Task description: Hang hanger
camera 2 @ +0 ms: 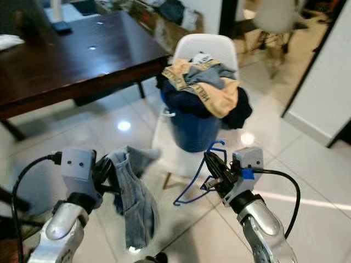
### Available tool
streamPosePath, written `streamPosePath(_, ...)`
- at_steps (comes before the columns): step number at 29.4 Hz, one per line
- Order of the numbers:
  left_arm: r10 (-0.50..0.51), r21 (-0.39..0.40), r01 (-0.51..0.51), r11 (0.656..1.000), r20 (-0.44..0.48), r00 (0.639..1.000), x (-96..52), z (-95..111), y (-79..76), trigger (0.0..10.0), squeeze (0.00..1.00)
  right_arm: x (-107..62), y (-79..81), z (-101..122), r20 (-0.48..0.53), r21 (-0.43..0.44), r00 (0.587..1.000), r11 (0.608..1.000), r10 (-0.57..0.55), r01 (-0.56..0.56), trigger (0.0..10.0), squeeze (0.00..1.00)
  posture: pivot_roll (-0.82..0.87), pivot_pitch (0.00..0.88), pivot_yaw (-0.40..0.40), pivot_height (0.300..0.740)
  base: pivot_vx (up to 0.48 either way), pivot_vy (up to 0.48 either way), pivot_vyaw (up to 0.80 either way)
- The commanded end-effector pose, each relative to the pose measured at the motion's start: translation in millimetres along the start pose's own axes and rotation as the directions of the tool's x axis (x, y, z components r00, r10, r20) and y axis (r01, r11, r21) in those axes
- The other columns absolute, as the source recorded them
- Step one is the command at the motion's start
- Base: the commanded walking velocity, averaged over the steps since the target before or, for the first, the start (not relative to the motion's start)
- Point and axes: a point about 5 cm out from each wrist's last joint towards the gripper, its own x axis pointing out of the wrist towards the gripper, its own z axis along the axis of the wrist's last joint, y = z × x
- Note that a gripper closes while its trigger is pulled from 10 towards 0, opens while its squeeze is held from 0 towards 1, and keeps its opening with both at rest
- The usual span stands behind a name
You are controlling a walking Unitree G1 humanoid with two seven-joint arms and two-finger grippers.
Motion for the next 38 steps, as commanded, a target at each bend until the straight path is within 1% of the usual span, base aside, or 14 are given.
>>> streamPosePath(1, 0.036, 0.019, -0.036, 0.999, 0.010, 0.999, -4.0, 3, 7.9, 10.0, 0.00, 1.6, 4.4, 1, -0.006, -0.009, 1.000, 1.000, 0.021, -0.021, 10.0, 0.00, 0.03, 0.146, -0.009, 0.740, 0.000, 0.000, 0.76)
streamPosePath(4, 0.052, 0.013, -0.052, 0.999, 0.001, 0.999, -3.8, 0, 11.2, 10.0, 0.00, 2.4, 5.2, 2, -0.010, -0.010, 1.000, 1.000, 0.030, -0.030, 10.0, 0.00, 0.03, 0.151, -0.009, 0.740, 0.000, 0.000, 0.76)
streamPosePath(9, 0.054, 0.002, -0.053, 0.999, -0.013, 0.998, -3.9, 0, 11.1, 10.0, 0.00, 3.0, 5.1, 2, -0.013, -0.011, 0.999, 0.999, 0.034, -0.034, 10.0, 0.00, 0.03, 0.153, -0.008, 0.740, 0.000, 0.000, 0.76)
streamPosePath(14, 0.026, -0.018, -0.026, 0.999, -0.002, 1.000, 0.2, 2, 10.5, 10.0, 0.00, 7.5, 4.8, 4, -0.013, -0.033, 0.998, 0.998, 0.062, -0.063, 10.0, 0.00, 0.03, 0.149, -0.001, 0.740, 0.114, 0.000, 0.76)
streamPosePath(16, 0.028, -0.032, -0.027, 0.999, 0.008, 1.000, 3.7, 3, 10.4, 10.0, 0.00, 12.0, 4.7, 7, -0.005, -0.025, 0.997, 0.997, 0.076, -0.076, 10.0, 0.00, 0.03, 0.146, 0.000, 0.740, 0.371, 0.000, 0.00)
streamPosePath(28, 0.041, -0.042, -0.040, 0.998, 0.022, 0.999, 9.0, 4, 12.2, 10.0, 0.00, 17.8, 7.0, 11, 0.013, -0.014, 0.994, 0.994, 0.110, -0.110, 10.0, 0.00, 0.03, 0.140, 0.000, 0.740, 0.467, 0.000, 0.00)
streamPosePath(32, 0.040, -0.042, -0.038, 0.998, 0.028, 0.999, 10.8, 5, 12.1, 10.0, 0.00, 19.9, 8.5, 12, 0.015, -0.023, 0.991, 0.991, 0.130, -0.130, 10.0, 0.00, 0.03, 0.139, 0.001, 0.740, 0.480, 0.000, 0.00)
streamPosePath(38, 0.042, -0.046, -0.040, 0.998, 0.042, 0.998, 12.9, 8, 12.3, 10.0, 0.00, 21.6, 11.9, 14, 0.020, -0.022, 0.987, 0.987, 0.160, -0.160, 10.0, 0.00, 0.03, 0.137, 0.000, 0.740, 0.480, 0.000, 0.72)
